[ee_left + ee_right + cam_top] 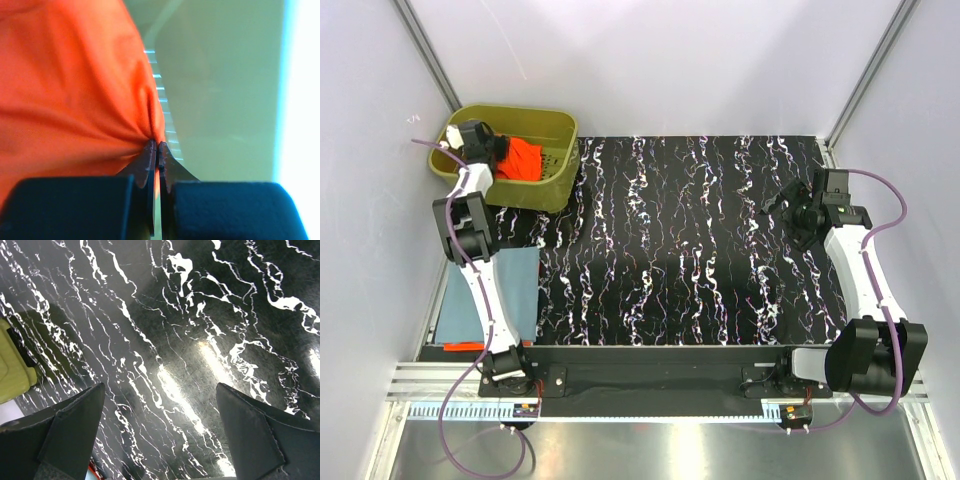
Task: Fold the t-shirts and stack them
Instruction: Grab the tshirt from the pile, then move the tshirt to the center of the board
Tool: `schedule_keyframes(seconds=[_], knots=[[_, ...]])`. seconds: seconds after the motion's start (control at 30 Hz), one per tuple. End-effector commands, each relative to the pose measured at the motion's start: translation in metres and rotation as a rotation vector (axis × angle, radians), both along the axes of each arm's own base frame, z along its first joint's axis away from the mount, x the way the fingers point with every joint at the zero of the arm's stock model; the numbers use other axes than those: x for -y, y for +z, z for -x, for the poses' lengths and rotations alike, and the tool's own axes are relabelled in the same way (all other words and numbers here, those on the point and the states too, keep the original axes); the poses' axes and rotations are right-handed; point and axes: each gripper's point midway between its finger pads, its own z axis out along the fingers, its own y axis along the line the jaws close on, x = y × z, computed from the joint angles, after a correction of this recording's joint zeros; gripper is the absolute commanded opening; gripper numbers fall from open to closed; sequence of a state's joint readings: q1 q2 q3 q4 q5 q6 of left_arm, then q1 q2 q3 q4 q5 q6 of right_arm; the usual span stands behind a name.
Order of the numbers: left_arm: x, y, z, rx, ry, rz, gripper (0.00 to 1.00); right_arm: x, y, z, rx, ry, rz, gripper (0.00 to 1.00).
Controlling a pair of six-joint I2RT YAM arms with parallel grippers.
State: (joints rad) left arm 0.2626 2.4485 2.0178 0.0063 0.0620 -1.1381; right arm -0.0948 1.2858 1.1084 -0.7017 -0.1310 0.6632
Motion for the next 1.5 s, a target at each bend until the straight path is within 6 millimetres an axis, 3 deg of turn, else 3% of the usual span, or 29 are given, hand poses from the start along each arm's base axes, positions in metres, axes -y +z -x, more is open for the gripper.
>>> schedule_keyframes(seconds=[0.0,0.1,0.2,0.23,0.4,0.43,0.5,0.63,0.7,0.73,0.77,0.8,0.87,0.9,0.93,0.97,1.0,1.03,1.07,1.1,1.17,1.2,1.23,1.27,1.3,1.33,1.4,1.43,1.47], knots=[[0.012,0.145,-0.004,0.366,-0.038,0.039,0.00,-0.004,0.019,-0.008,0.078,0.037,-0.011,1.00],[0.019,0.170,0.006,0.422,-0.052,0.070,0.00,-0.005,0.021,-0.011,0.083,0.052,-0.013,1.00],[0.030,0.207,0.018,0.486,-0.092,0.077,0.00,-0.007,0.029,-0.013,0.121,0.054,-0.015,1.00],[0.035,0.229,0.022,0.521,-0.112,0.069,0.00,-0.011,0.031,-0.012,0.130,0.067,-0.007,1.00],[0.072,0.295,0.050,0.638,-0.243,0.068,0.00,-0.028,0.051,-0.011,0.199,0.140,0.056,1.00],[0.090,0.316,0.061,0.670,-0.294,0.063,0.00,-0.043,0.054,-0.008,0.212,0.184,0.057,1.00],[0.109,0.338,0.075,0.703,-0.347,0.043,0.00,-0.050,0.058,-0.005,0.221,0.197,0.049,1.00],[0.170,0.404,0.134,0.781,-0.507,-0.069,0.00,-0.064,0.059,0.005,0.228,0.222,0.027,1.00],[0.191,0.411,0.155,0.761,-0.560,-0.149,0.00,-0.072,0.061,0.012,0.237,0.239,0.009,1.00],[0.213,0.427,0.180,0.785,-0.605,-0.171,0.00,-0.075,0.056,0.016,0.227,0.247,-0.002,1.00],[0.224,0.423,0.191,0.765,-0.639,-0.208,0.00,-0.079,0.059,0.020,0.234,0.252,-0.019,1.00],[0.242,0.436,0.218,0.790,-0.675,-0.227,0.00,-0.083,0.055,0.024,0.227,0.263,-0.028,1.00],[0.263,0.410,0.235,0.730,-0.721,-0.238,0.00,-0.091,0.057,0.031,0.232,0.283,-0.054,1.00],[0.280,0.417,0.264,0.756,-0.762,-0.246,0.00,-0.095,0.055,0.035,0.224,0.295,-0.065,1.00],[0.289,0.393,0.270,0.705,-0.789,-0.238,0.00,-0.098,0.052,0.038,0.216,0.304,-0.076,1.00],[0.300,0.372,0.289,0.652,-0.828,-0.254,0.02,-0.104,0.049,0.043,0.206,0.319,-0.099,1.00],[0.304,0.376,0.302,0.654,-0.840,-0.267,0.12,-0.105,0.047,0.046,0.200,0.324,-0.112,1.00],[0.309,0.347,0.307,0.587,-0.866,-0.263,0.18,-0.108,0.045,0.049,0.191,0.330,-0.126,1.00],[0.310,0.322,0.317,0.506,-0.902,-0.307,0.18,-0.114,0.047,0.054,0.192,0.355,-0.151,1.00],[0.321,0.313,0.340,0.484,-0.951,-0.344,0.18,-0.116,0.042,0.058,0.180,0.367,-0.164,1.00],[0.323,0.278,0.359,0.387,-0.977,-0.444,0.36,-0.119,0.041,0.064,0.182,0.378,-0.184,1.00],[0.328,0.268,0.378,0.371,-1.012,-0.446,0.72,-0.118,0.033,0.067,0.169,0.378,-0.186,1.00],[0.328,0.233,0.386,0.277,-1.050,-0.424,0.98,-0.120,0.032,0.069,0.169,0.389,-0.190,1.00],[0.324,0.205,0.399,0.178,-1.076,-0.401,0.99,-0.125,0.031,0.071,0.176,0.428,-0.204,1.00],[0.319,0.191,0.411,0.138,-1.084,-0.397,0.99,-0.128,0.025,0.074,0.162,0.450,-0.214,1.00],[0.310,0.154,0.420,0.031,-1.079,-0.398,0.99,-0.134,0.016,0.077,0.129,0.500,-0.236,1.00],[0.300,0.132,0.443,-0.016,-1.097,-0.424,0.99,-0.143,0.001,0.080,0.068,0.543,-0.266,1.00],[0.298,0.106,0.453,-0.070,-1.124,-0.412,0.99,-0.150,-0.013,0.083,0.000,0.579,-0.302,0.99],[0.299,0.093,0.461,-0.100,-1.147,-0.394,0.97,-0.157,-0.018,0.081,-0.009,0.603,-0.316,0.97]])
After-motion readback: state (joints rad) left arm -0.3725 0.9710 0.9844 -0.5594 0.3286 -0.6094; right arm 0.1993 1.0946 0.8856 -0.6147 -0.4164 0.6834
